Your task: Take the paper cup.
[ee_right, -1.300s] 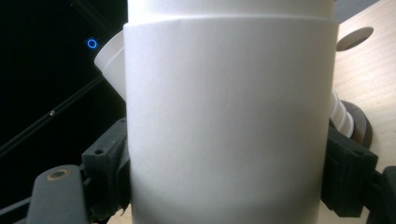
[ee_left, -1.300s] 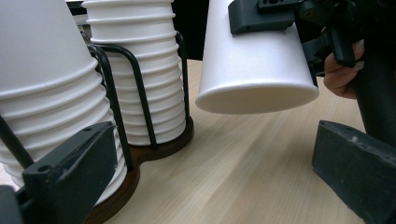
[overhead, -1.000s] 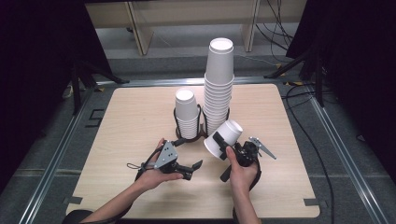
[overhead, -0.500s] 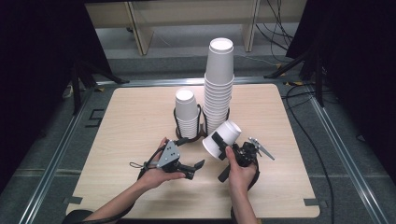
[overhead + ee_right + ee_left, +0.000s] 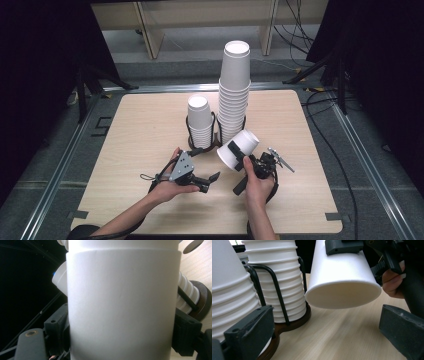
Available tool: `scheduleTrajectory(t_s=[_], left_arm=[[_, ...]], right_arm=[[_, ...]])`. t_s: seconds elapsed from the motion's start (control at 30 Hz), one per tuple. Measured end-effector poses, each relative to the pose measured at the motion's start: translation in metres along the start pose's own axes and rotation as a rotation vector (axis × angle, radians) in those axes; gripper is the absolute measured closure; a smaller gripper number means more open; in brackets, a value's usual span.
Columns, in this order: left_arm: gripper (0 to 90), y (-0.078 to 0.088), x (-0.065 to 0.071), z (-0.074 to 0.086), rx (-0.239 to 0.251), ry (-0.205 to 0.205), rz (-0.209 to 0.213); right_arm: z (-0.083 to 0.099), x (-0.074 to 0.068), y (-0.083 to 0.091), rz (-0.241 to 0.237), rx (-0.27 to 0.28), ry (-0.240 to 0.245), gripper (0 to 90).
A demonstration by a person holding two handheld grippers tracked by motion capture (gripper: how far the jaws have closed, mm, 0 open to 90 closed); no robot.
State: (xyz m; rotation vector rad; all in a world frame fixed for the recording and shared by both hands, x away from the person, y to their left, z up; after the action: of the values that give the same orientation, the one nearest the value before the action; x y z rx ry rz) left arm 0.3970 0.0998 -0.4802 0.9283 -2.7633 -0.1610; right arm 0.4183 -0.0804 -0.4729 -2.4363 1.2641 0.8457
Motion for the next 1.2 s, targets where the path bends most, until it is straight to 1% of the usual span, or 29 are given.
scheduleTrajectory(t_s=[0.07,0.13,0.17,0.2,0.23,0.3,0.33,0.4,0.47,0.5,0.53,0.57,0.6,0.63,0.67,0.7,0.8,0.83,0.87,0.9,0.93,1.0,1.03,1.07,1.1,1.13,1.17,1.2], left_arm=[[0.0,-0.001,0.002,-0.001,0.008,0.000,0.006],[0.0,-0.002,0.002,-0.001,0.006,-0.004,0.009],[0.0,-0.003,0.003,-0.001,0.006,-0.005,0.009],[0.0,-0.005,0.004,-0.001,0.024,0.001,0.017],[0.0,-0.004,0.004,-0.001,0.008,-0.006,0.012],[0.0,-0.006,0.005,-0.001,0.008,-0.009,0.020],[0.0,-0.006,0.005,-0.002,0.000,-0.018,0.023],[0.0,-0.007,0.007,-0.002,0.000,-0.017,0.029],[0.0,-0.009,0.008,-0.003,0.007,-0.014,0.036],[0.0,-0.010,0.008,-0.003,0.016,-0.013,0.043],[0.0,-0.010,0.008,-0.002,0.005,-0.014,0.041],[0.0,-0.010,0.008,-0.002,0.004,-0.013,0.043],[0.0,-0.011,0.008,-0.002,0.003,-0.011,0.045],[0.0,-0.011,0.008,-0.002,0.003,-0.011,0.046],[0.0,-0.013,0.009,-0.002,0.022,-0.007,0.058],[0.0,-0.012,0.009,-0.002,0.004,-0.005,0.048],[0.0,-0.014,0.010,-0.001,0.006,-0.001,0.056],[0.0,-0.014,0.010,-0.001,0.006,-0.003,0.055],[0.0,-0.014,0.010,-0.001,0.005,-0.002,0.056],[0.0,-0.016,0.011,-0.001,0.023,0.019,0.062],[0.0,-0.015,0.011,-0.001,0.007,0.022,0.049],[0.0,-0.016,0.010,0.000,0.003,0.024,0.051],[0.0,-0.016,0.010,0.000,0.004,0.026,0.049],[0.0,-0.018,0.010,-0.001,0.019,0.035,0.055],[0.0,-0.018,0.009,-0.001,0.018,0.033,0.052],[0.0,-0.018,0.008,-0.001,0.011,0.027,0.046],[0.0,-0.018,0.008,-0.001,0.010,0.026,0.045],[0.0,-0.018,0.008,-0.001,0.007,0.023,0.043]], right_arm=[[0.000,0.000,0.000,-0.002,-0.001,-0.008,20.1],[0.000,0.000,-0.001,0.004,-0.001,-0.004,20.1],[0.000,0.000,-0.001,0.004,0.002,-0.010,20.1],[0.000,-0.001,-0.001,0.004,0.001,-0.016,20.1],[0.000,0.000,-0.002,0.006,0.002,-0.016,20.1],[0.000,-0.001,-0.001,0.000,0.004,-0.014,20.1],[0.000,-0.001,-0.001,0.006,0.001,-0.015,20.0],[0.000,0.000,-0.001,-0.004,0.003,-0.018,20.1],[0.001,0.001,-0.001,0.004,0.007,-0.018,20.1],[0.002,0.000,-0.002,0.001,0.008,-0.038,20.1],[0.002,-0.001,-0.001,-0.006,-0.003,-0.056,20.1],[0.002,0.000,-0.002,-0.009,0.010,-0.038,20.1],[0.003,0.000,-0.002,-0.006,0.006,-0.043,20.1],[0.003,0.001,-0.003,-0.002,0.009,-0.034,20.1],[0.003,0.000,-0.003,-0.006,0.007,-0.044,20.1],[0.003,0.000,-0.003,-0.007,0.009,-0.048,20.1],[0.004,0.000,-0.004,-0.010,0.007,-0.055,20.1],[0.004,-0.002,-0.005,-0.011,0.001,-0.063,20.1],[0.005,-0.005,-0.004,-0.022,-0.012,-0.118,20.1],[0.005,-0.002,-0.006,-0.013,0.005,-0.064,20.1],[0.004,-0.002,-0.007,-0.014,0.007,-0.064,20.1],[0.004,-0.002,-0.007,-0.010,0.005,-0.055,20.1],[0.004,-0.004,-0.006,-0.016,-0.001,-0.072,20.1],[0.004,-0.004,-0.006,-0.015,-0.004,-0.075,20.1],[0.004,-0.005,-0.007,-0.025,-0.001,-0.084,20.2],[0.005,-0.004,-0.007,-0.018,0.000,-0.075,20.2],[0.005,-0.005,-0.007,-0.031,-0.002,-0.089,20.2],[0.006,-0.005,-0.007,-0.020,-0.006,-0.090,20.2]])
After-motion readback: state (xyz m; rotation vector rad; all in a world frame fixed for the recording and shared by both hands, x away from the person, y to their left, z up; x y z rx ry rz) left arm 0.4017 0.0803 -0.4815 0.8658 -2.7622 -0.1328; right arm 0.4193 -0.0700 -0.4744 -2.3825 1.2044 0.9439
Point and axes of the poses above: each handheld gripper's, and its own axes: y roughly backward along the jaws, z roughly out of its underside, x roughly to its right, the point moved 5 cm from there along -y, roughly forward along the jaws, and after that the axes turned 15 degrees about y, right-handed, at the moved point
